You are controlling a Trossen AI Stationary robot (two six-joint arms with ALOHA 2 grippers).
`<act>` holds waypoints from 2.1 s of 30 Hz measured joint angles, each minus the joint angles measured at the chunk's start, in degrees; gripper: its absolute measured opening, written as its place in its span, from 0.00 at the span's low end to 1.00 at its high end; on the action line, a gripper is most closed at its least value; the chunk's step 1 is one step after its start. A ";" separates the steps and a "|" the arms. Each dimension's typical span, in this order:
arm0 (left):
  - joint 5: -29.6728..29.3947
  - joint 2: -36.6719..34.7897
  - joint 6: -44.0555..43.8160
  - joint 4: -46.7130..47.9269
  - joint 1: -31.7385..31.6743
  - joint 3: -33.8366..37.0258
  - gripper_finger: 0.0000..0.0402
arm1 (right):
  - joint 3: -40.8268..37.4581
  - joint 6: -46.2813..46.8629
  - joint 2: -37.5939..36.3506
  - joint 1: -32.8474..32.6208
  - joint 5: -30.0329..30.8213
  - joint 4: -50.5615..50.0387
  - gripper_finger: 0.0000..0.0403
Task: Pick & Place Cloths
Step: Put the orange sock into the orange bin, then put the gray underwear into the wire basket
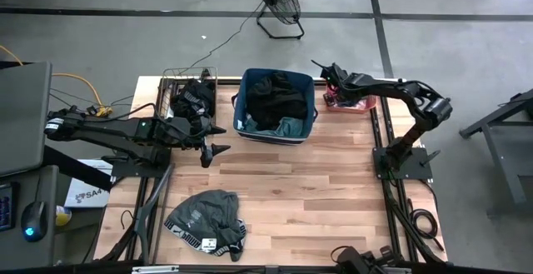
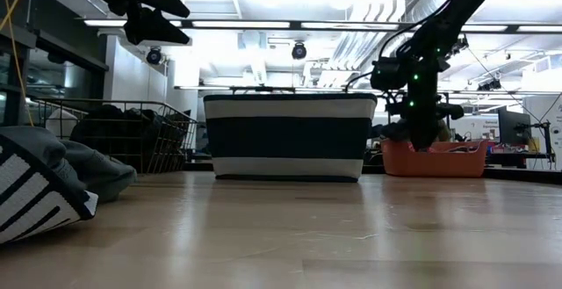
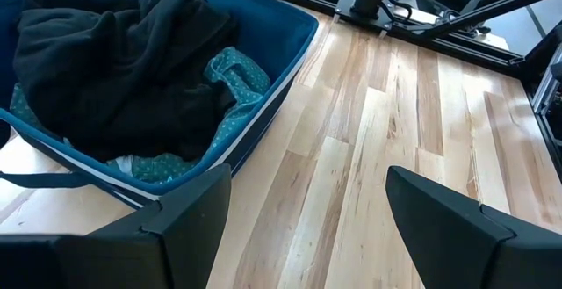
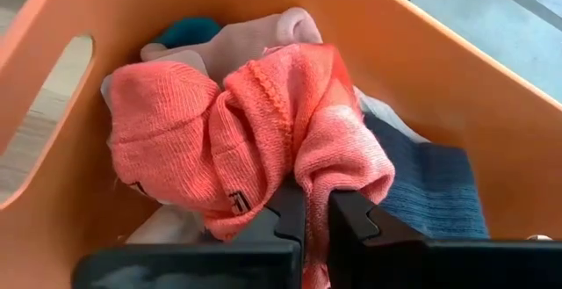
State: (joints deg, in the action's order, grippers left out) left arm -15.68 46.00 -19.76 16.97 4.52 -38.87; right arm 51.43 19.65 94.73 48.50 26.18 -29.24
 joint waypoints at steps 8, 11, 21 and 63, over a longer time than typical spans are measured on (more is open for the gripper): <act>0.00 -0.02 -0.01 0.00 -0.01 0.00 0.74 | -0.25 0.19 -2.54 -0.13 -0.26 -1.53 0.18; 0.00 0.00 -0.01 -0.02 0.01 0.00 0.74 | -0.34 -1.04 -4.64 -0.68 -1.07 -1.88 0.30; 0.00 -0.02 -0.03 -0.03 -0.01 0.00 0.74 | -0.34 -2.59 -14.33 -0.92 -2.53 -2.54 0.65; -0.01 -0.02 -0.29 -0.11 0.00 0.00 0.74 | -41.71 2.89 -57.19 -38.19 -30.99 45.86 0.69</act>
State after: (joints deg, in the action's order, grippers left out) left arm -15.69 45.98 -20.05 16.86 4.53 -38.87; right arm 9.72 22.55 37.54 10.31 -4.81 16.62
